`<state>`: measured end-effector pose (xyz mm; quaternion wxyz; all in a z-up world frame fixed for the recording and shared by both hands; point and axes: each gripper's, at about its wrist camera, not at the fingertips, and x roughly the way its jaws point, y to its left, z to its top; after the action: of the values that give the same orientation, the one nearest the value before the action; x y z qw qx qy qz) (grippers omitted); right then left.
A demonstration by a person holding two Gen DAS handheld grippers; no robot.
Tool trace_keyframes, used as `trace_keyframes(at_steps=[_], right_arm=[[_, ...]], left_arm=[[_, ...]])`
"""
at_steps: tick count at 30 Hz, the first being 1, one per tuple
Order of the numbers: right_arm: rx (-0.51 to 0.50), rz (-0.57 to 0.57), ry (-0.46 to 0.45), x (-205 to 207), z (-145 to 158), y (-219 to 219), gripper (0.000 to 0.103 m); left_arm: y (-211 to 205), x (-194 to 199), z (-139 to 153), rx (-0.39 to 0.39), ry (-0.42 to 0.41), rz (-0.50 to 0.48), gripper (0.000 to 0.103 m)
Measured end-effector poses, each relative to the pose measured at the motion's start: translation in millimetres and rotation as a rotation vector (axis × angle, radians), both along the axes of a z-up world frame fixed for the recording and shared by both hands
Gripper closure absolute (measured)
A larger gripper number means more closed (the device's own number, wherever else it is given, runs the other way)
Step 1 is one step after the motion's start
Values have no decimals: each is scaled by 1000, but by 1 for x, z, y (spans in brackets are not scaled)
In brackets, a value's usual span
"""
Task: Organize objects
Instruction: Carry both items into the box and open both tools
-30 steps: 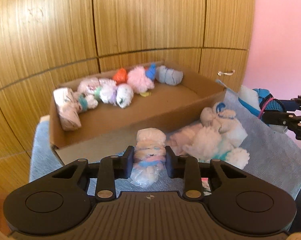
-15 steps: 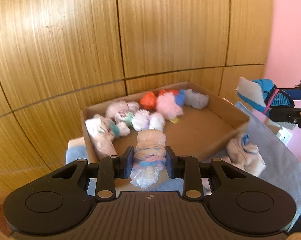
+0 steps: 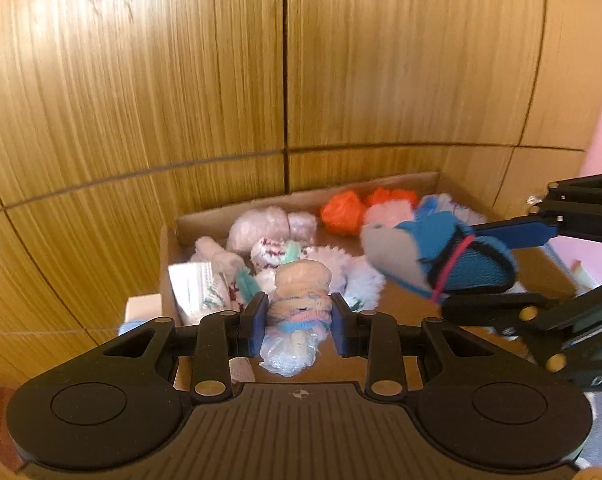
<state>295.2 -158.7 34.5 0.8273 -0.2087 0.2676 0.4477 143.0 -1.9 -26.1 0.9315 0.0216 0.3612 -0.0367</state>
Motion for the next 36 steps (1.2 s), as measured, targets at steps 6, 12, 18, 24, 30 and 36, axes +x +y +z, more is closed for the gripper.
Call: trace_keyframes(at_steps=[6, 12, 18, 24, 30, 36], right_arm=[[-53, 98, 28, 12, -22, 15, 58], [-115, 128, 2, 11, -30, 32, 58], [-169, 122, 24, 20, -33, 36, 58], [-197, 102, 53, 17, -37, 37, 55], [-211, 93, 48, 15, -36, 36, 49], [-212, 85, 43, 11, -30, 29, 43]], left_arm=[[11, 9, -25, -5, 38, 21, 64], [8, 19, -33, -3, 49, 13, 63], [2, 24, -37, 0, 81, 5, 62], [-3, 25, -39, 9, 104, 4, 54], [-2, 23, -35, -2, 124, 22, 48], [-1, 16, -28, -7, 119, 27, 36]])
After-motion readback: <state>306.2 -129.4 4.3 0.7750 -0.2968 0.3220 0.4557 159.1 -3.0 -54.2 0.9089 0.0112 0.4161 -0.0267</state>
